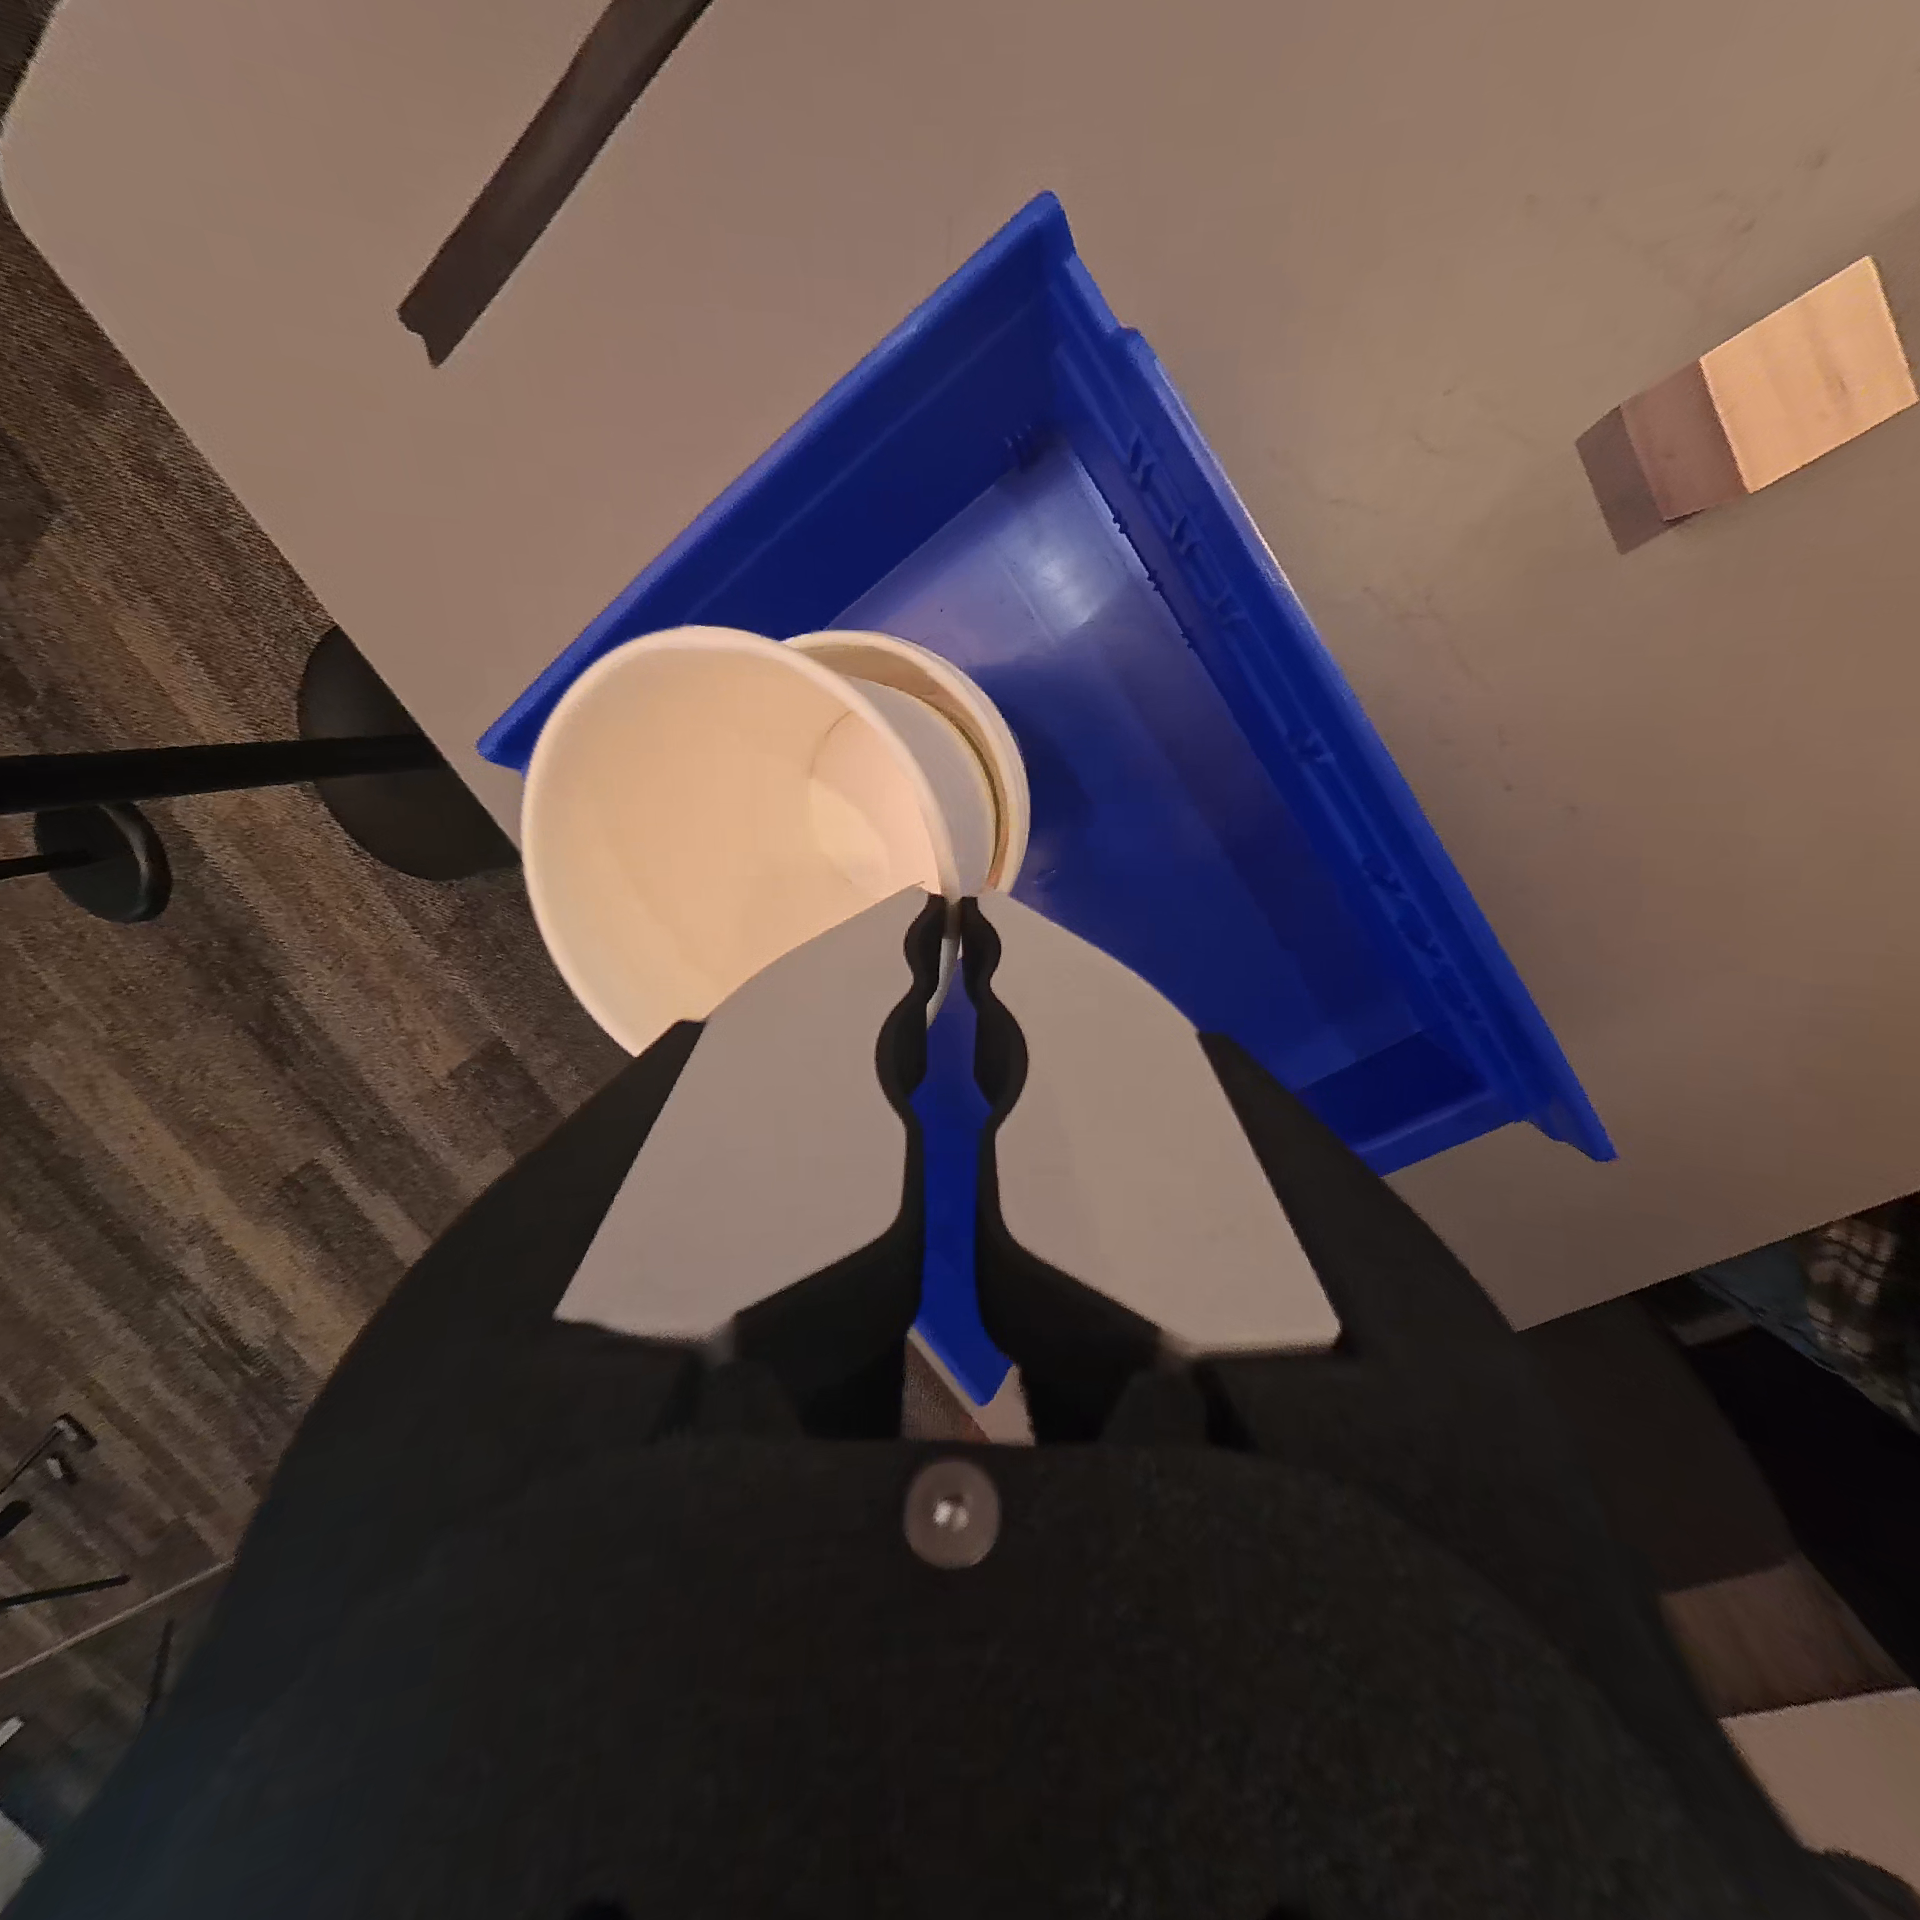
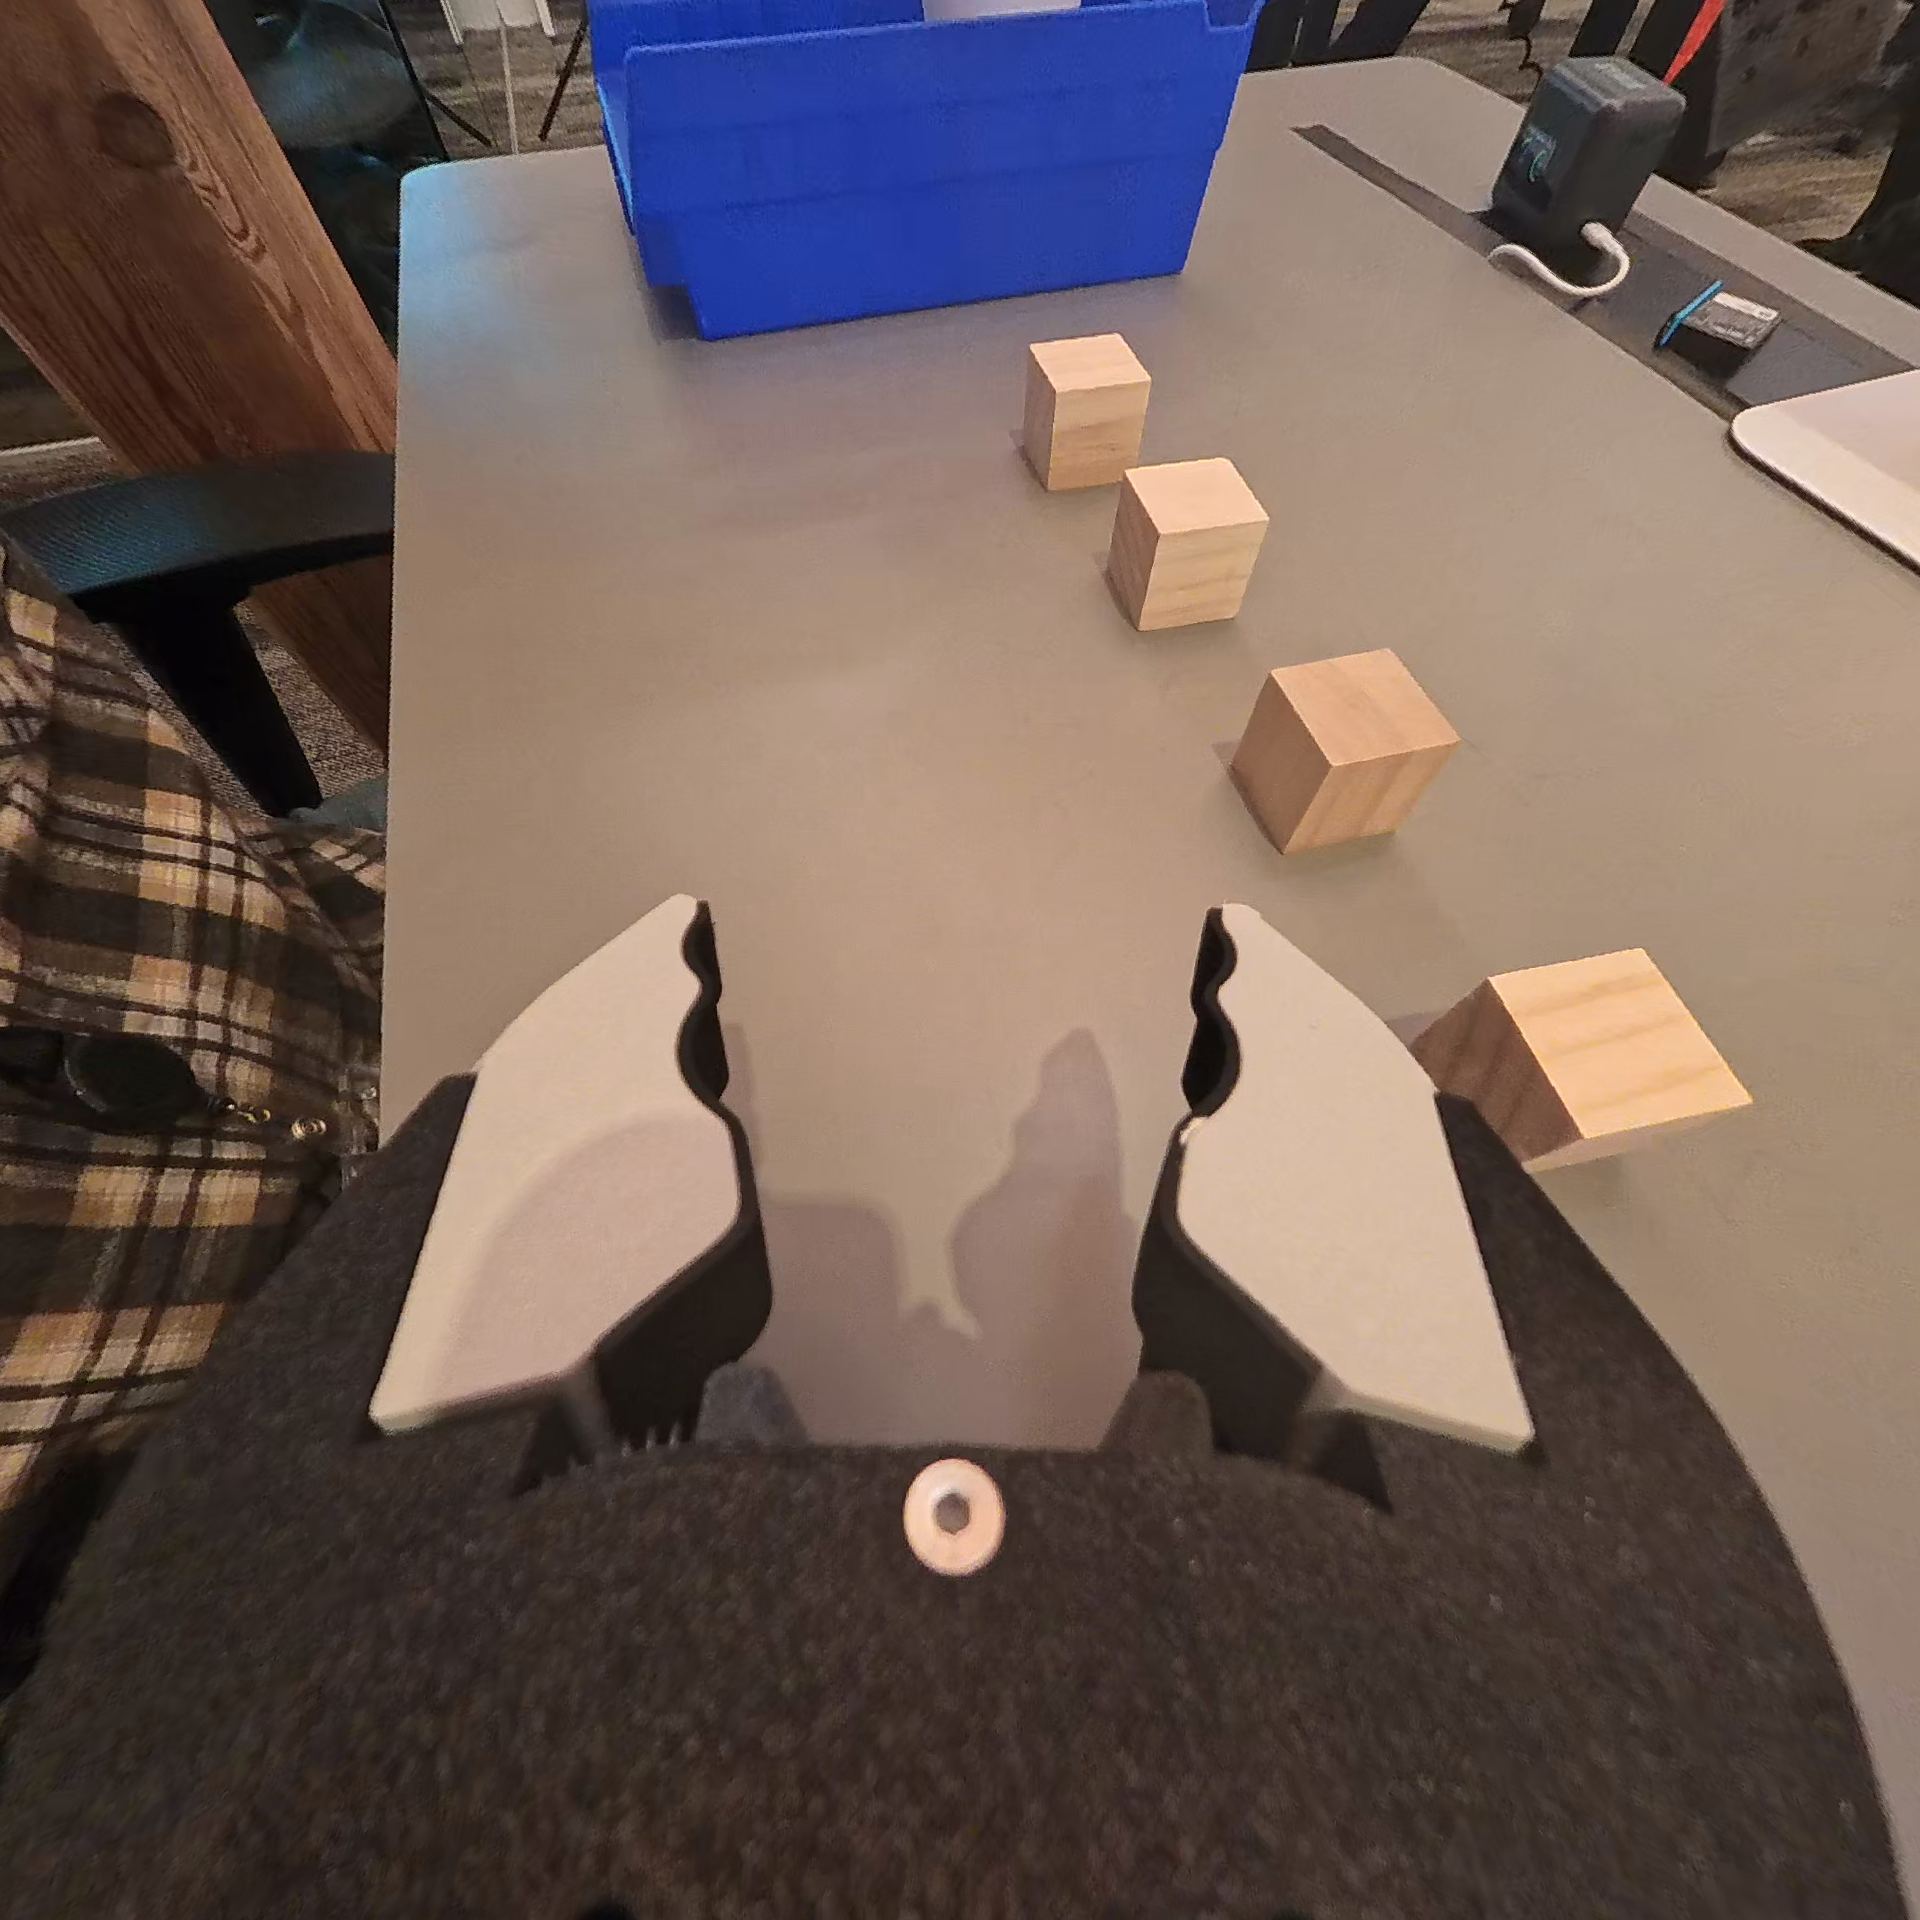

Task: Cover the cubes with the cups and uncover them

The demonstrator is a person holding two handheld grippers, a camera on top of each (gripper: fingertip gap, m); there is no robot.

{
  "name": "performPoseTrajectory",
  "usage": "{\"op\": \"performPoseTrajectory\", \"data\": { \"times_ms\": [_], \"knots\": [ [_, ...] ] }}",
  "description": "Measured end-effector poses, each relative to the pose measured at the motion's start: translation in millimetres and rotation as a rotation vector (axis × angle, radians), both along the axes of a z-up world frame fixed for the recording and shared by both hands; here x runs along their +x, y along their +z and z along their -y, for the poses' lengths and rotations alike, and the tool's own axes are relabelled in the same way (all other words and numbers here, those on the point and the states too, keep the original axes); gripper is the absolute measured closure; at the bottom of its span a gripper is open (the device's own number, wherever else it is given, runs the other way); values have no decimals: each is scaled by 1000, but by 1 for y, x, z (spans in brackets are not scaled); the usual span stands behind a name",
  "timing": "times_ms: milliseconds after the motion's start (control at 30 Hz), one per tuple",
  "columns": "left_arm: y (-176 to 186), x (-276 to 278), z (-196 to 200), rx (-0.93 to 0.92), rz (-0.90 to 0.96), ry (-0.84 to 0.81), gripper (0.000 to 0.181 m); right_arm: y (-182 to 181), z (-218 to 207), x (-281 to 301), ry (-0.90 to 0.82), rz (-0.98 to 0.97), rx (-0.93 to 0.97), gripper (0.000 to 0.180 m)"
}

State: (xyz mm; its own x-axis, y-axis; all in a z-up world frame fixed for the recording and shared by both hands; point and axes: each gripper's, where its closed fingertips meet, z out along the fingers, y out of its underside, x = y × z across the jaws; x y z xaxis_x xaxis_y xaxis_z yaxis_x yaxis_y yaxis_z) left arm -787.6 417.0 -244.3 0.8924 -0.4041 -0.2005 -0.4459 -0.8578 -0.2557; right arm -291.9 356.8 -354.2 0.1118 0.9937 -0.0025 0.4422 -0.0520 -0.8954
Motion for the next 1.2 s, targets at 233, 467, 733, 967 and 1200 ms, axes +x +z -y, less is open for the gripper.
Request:
{"op": "performPoseTrajectory", "data": {
  "times_ms": [233,467,733,967,1200],
  "knots": [
    [25,-1,-2,59,-36,6,178,1,0,0,-4,-11,0,93],
    [51,-2,-3,131,-74,17,178,3,0,0,-5,-28,-3,93],
    [80,-1,-1,209,-71,36,178,8,0,-1,-7,-46,2,93],
    [111,25,-2,329,39,0,178,16,-3,-2,-25,-88,3,92],
    [132,95,-7,469,251,-135,178,47,-19,-6,-106,-227,47,78]
  ]
}}
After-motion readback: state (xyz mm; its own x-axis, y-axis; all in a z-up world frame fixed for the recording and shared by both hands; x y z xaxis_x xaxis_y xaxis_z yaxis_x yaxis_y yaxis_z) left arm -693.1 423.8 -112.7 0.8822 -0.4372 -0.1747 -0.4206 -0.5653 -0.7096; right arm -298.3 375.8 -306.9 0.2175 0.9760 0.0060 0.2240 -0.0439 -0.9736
